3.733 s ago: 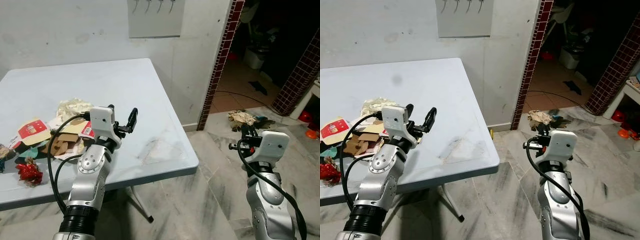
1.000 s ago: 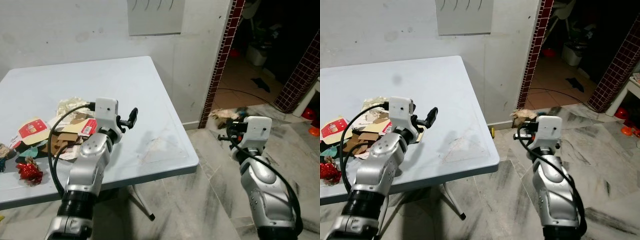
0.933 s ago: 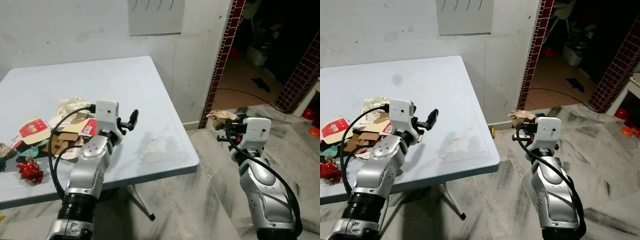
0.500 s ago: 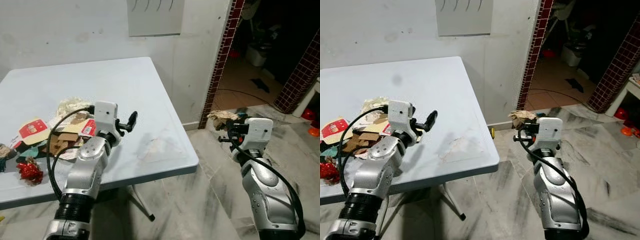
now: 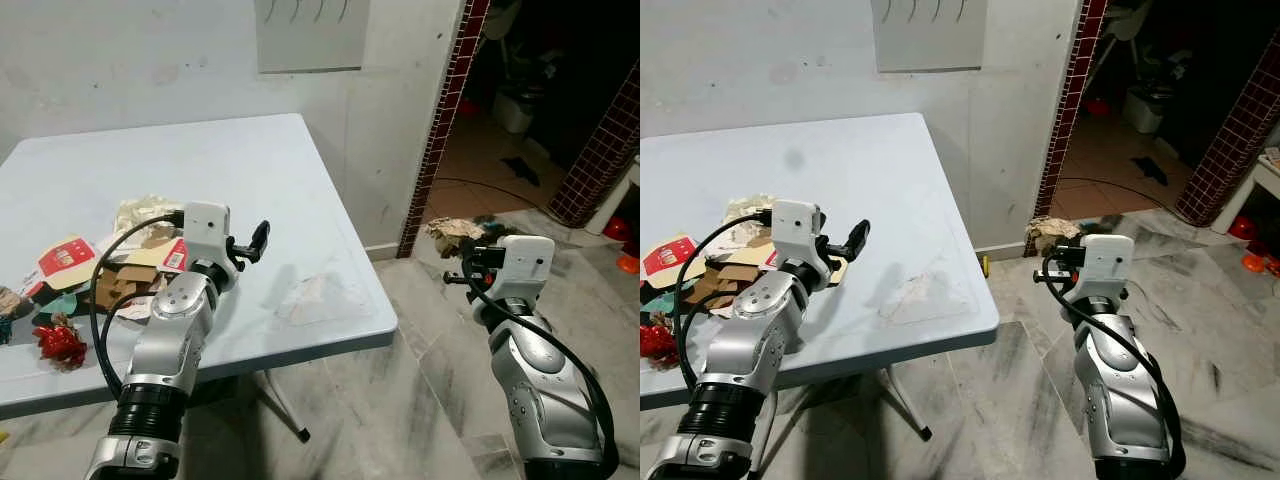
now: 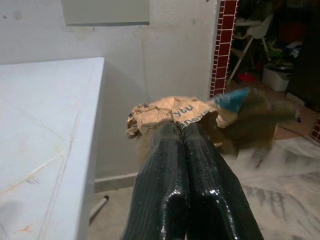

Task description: Picking trash to rubbish bin

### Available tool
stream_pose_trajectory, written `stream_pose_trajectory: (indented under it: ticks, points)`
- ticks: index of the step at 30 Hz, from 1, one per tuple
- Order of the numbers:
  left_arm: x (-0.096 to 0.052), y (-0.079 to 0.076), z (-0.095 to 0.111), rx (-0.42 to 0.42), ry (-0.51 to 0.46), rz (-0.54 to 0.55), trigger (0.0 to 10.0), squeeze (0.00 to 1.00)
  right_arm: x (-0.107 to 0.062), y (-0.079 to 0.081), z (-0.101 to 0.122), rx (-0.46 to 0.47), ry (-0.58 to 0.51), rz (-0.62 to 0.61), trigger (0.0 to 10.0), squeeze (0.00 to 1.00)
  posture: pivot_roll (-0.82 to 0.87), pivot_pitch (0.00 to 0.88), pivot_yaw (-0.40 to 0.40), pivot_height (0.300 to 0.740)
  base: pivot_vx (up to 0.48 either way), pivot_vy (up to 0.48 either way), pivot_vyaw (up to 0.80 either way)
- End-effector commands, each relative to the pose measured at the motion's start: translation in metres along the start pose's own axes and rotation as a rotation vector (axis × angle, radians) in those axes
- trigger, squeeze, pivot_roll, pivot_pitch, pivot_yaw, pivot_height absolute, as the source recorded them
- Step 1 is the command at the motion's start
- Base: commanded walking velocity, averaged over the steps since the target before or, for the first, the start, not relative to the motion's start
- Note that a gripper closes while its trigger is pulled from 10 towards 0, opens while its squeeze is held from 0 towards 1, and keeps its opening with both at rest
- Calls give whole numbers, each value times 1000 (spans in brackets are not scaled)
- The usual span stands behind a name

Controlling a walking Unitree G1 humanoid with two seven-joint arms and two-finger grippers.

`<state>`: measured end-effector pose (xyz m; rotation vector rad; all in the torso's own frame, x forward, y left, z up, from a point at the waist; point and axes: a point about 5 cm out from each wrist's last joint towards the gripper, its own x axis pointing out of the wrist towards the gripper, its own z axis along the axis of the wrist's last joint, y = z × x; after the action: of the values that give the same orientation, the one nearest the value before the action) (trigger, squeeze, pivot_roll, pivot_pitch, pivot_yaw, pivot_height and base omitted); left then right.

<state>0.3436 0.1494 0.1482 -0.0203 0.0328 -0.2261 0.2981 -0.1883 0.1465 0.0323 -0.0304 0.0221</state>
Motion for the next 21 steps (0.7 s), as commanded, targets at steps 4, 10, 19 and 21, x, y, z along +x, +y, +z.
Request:
stream_pose_trajectory:
  ticks: [4, 10, 19, 21]
  points:
    - [2, 1, 4, 16, -14, 3, 10000, 0, -1, -4, 1, -38, -5, -8, 10000, 0, -78, 0, -5, 740, 0, 0, 0]
    - [2, 3, 5, 13, -16, 11, 10000, 0, -1, -5, 0, -43, -4, -6, 10000, 0, -76, 0, -5, 740, 0, 0, 0]
    - [2, 5, 5, 20, -17, 15, 10000, 0, -1, -4, 2, -58, -15, 12, 10000, 0, -71, 0, -6, 740, 0, 0, 533]
    - [2, 5, 6, 17, -19, 16, 10000, 0, -1, -4, 2, -60, -14, 12, 10000, 0, -71, 0, -6, 740, 0, 0, 800]
